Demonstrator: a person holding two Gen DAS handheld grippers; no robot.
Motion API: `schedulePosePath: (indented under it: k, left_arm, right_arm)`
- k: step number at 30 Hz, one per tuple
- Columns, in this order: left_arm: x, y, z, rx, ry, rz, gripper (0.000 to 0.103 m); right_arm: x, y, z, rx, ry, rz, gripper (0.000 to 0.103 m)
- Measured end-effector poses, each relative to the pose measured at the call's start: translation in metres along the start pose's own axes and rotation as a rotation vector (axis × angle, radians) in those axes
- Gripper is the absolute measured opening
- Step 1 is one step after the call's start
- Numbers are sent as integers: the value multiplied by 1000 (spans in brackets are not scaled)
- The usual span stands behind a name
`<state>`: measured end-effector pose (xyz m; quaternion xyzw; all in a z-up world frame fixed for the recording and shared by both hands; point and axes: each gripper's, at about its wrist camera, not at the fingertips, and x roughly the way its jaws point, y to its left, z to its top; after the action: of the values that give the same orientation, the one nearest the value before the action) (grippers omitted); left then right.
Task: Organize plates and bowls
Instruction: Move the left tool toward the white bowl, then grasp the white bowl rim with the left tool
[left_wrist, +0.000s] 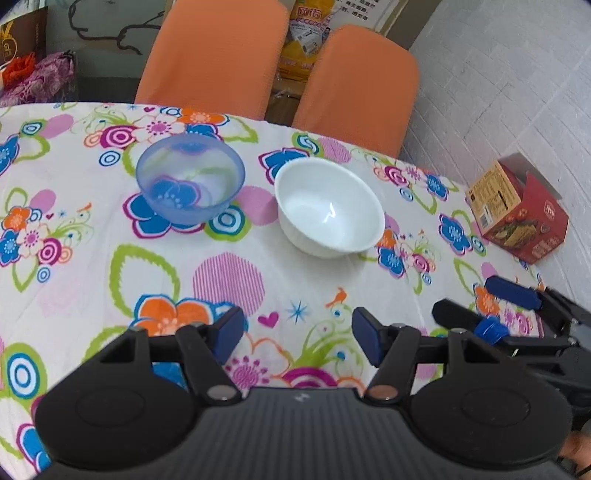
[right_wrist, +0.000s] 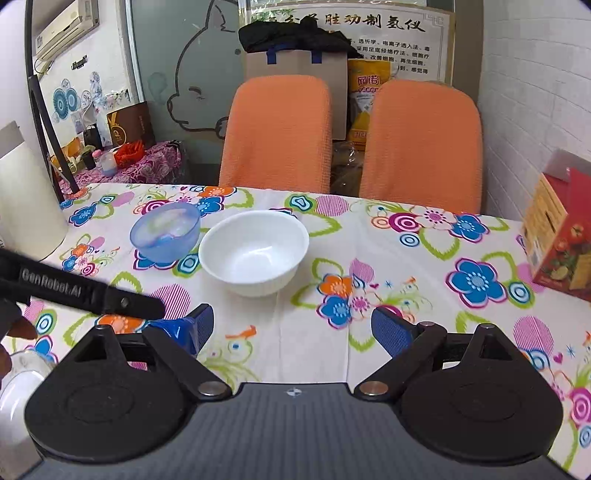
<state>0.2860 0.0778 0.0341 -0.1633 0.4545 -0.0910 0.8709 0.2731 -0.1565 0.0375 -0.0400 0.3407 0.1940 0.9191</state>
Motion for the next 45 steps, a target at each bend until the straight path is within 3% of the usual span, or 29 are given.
schedulePosePath:
  k: [6, 13, 21, 26, 28, 32, 45]
  left_arm:
    - [26, 0, 46, -178, -39, 9, 65]
    - [74, 10, 59, -330, 39, 29, 65]
    - [106, 11, 72, -359, 55, 63, 65]
    - [112, 9, 76, -325, 53, 56, 65]
    - [112, 7, 75, -306, 54, 58, 59]
    - [115, 8, 76, -266, 86, 33, 16]
    - [86, -2, 66, -183, 88, 4, 14]
  right_arm:
    - [38, -5, 25, -2, 25, -5, 80]
    - [93, -8, 36, -55, 85, -23, 80]
    - [129, -7, 39, -86, 118, -14, 80]
    - [136, -5, 33, -90, 114, 58, 77]
    - [132, -2, 32, -83, 93, 97, 75]
    - [120, 13, 35, -99, 90, 143, 74]
    - [92, 25, 32, -130, 59, 125, 76]
